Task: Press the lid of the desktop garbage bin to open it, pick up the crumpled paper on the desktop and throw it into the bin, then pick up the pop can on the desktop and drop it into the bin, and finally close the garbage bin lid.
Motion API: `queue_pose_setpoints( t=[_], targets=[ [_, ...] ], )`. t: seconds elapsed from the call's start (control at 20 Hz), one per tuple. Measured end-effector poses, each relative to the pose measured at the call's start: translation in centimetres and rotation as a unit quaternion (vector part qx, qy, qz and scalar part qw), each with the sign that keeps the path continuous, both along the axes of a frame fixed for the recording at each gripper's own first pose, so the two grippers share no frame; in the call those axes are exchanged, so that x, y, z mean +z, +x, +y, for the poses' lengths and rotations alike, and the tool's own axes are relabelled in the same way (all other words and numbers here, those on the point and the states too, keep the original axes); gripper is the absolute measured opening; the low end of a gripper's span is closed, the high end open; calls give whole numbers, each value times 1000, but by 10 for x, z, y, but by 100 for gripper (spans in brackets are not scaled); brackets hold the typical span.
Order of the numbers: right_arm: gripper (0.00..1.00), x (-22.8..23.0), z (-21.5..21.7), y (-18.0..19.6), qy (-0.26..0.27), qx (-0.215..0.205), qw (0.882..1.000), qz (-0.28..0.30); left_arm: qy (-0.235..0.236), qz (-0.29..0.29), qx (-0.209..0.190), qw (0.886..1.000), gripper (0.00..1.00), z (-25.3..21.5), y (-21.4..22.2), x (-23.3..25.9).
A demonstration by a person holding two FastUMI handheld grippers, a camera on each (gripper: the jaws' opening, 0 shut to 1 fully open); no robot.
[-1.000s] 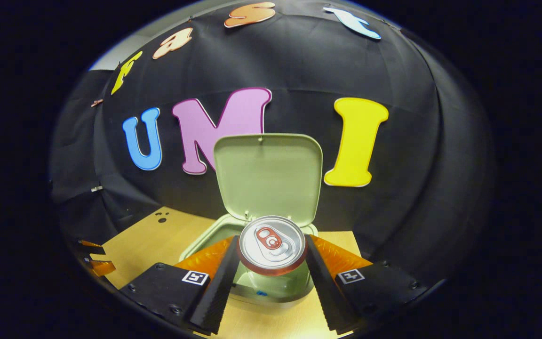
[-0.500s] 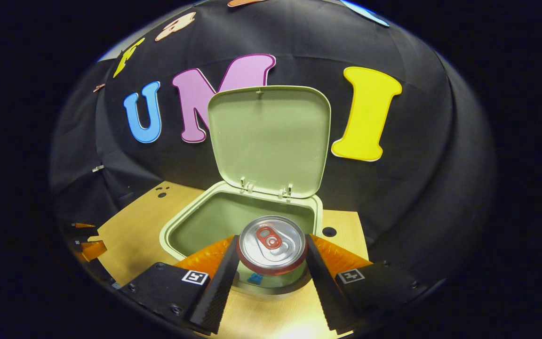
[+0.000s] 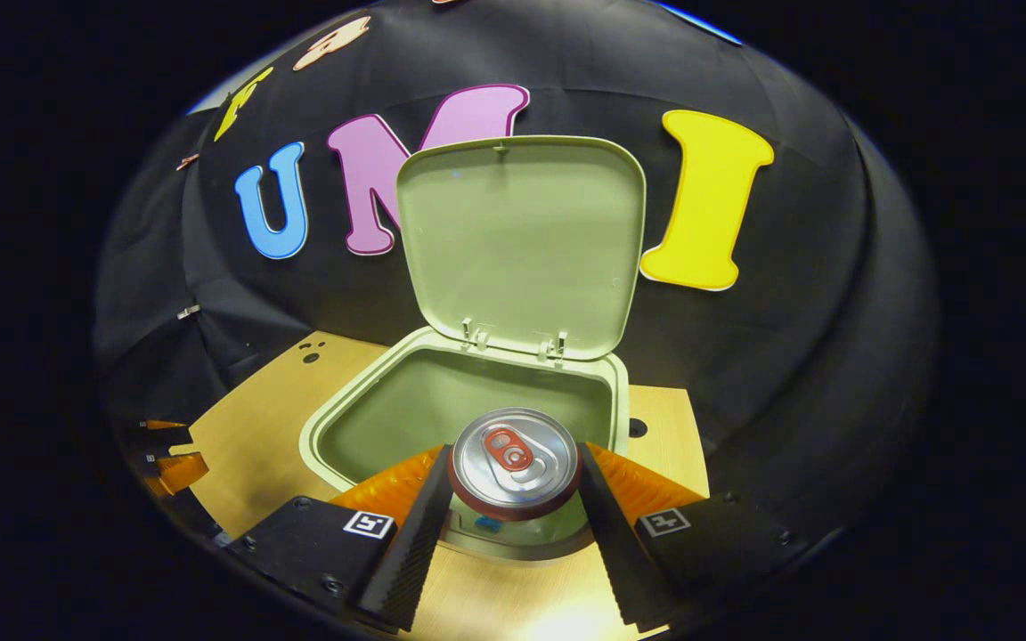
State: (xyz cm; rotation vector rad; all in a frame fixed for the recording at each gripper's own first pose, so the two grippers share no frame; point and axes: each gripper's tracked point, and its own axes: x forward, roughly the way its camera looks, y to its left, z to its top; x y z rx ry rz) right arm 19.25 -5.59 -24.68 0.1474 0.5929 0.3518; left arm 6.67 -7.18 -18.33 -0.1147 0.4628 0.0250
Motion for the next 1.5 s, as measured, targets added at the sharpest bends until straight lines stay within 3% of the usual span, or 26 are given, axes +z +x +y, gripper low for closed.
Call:
queue_pose_setpoints(
  t=[0.4,0.6,0.9,1.05,1.3,1.4,1.5],
  targets=[
    [83,2,-7,3,-11,-6,1000,-15,-6,6,6,1000,95,4,3,-5],
    [83,46,-9,21,36,-33,996,-73,1,5,3,1000,95,5,4,-1],
    [84,155,-20,69,55,-62,973,-214,0,7,-2,1000,95,4,5,-1],
    [95,195,-26,92,52,-83,958,-270,0,5,-3,1000,95,4,7,0],
    [96,228,-23,119,68,-108,940,-316,3,-2,6,1000,95,8,7,7],
    [96,228,-20,126,74,-112,939,-317,2,-2,13,1000,99,10,6,8],
    [96,223,-16,134,81,-114,941,-309,0,1,20,1000,94,12,3,6]
  ],
)
